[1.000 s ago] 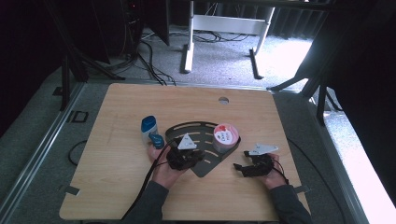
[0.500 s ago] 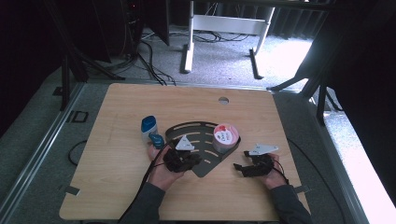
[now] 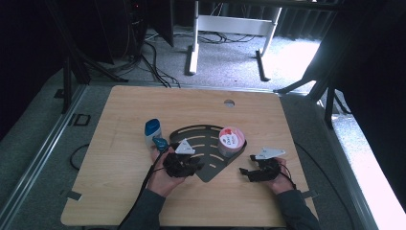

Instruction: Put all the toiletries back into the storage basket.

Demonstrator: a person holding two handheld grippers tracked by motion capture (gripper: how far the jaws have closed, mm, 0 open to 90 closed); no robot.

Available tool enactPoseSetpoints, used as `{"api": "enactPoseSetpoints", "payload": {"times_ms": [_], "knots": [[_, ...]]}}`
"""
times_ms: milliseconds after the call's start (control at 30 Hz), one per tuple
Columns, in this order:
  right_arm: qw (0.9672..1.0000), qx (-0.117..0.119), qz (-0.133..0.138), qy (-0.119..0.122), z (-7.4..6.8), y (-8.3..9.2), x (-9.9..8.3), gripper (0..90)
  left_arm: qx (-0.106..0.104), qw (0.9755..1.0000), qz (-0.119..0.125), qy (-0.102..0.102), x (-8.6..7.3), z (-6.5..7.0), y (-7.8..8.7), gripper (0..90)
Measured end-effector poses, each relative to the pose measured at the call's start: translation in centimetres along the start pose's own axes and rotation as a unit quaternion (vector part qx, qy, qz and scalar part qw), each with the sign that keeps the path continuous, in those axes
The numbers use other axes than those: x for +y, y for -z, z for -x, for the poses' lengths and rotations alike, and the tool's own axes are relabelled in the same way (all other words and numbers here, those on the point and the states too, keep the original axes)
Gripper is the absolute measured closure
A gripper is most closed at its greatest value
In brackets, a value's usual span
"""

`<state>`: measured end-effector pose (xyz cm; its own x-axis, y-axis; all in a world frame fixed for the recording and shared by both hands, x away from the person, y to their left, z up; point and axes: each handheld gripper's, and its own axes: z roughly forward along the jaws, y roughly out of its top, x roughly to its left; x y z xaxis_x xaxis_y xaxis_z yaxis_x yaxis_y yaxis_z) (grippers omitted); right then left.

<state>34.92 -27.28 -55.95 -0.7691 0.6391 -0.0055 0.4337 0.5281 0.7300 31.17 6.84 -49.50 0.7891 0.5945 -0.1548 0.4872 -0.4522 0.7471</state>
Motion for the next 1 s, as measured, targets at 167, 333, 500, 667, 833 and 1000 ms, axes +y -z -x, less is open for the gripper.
{"api": "enactPoseSetpoints", "payload": {"times_ms": [167,333,500,667,833,1000], "knots": [[1.0,0.0,0.0,0.0,0.0,0.0,0.0,24.6,0.003,1.0,0.001,0.003,-0.4,-0.2,0.4,65.1],[1.0,0.0,0.0,0.0,0.0,0.0,0.0,24.6,0.007,1.0,0.001,-0.003,-1.1,-0.2,1.0,63.2],[1.0,0.0,0.0,0.0,0.0,0.0,0.0,24.6,0.009,1.0,0.002,-0.001,-1.6,-0.2,1.6,60.7],[1.0,0.001,0.0,0.0,0.0,0.0,0.0,24.2,0.012,0.9999,0.004,0.002,-2.4,-0.3,2.3,60.5],[1.0,0.001,0.0,0.001,0.0,0.0,0.0,23.8,0.017,0.9997,0.009,0.012,-3.2,-0.4,3.1,60.5],[1.0,0.002,0.0,0.001,0.0,0.0,0.0,23.5,0.02,0.9995,0.014,0.02,-3.9,-0.4,3.7,60.5]]}}
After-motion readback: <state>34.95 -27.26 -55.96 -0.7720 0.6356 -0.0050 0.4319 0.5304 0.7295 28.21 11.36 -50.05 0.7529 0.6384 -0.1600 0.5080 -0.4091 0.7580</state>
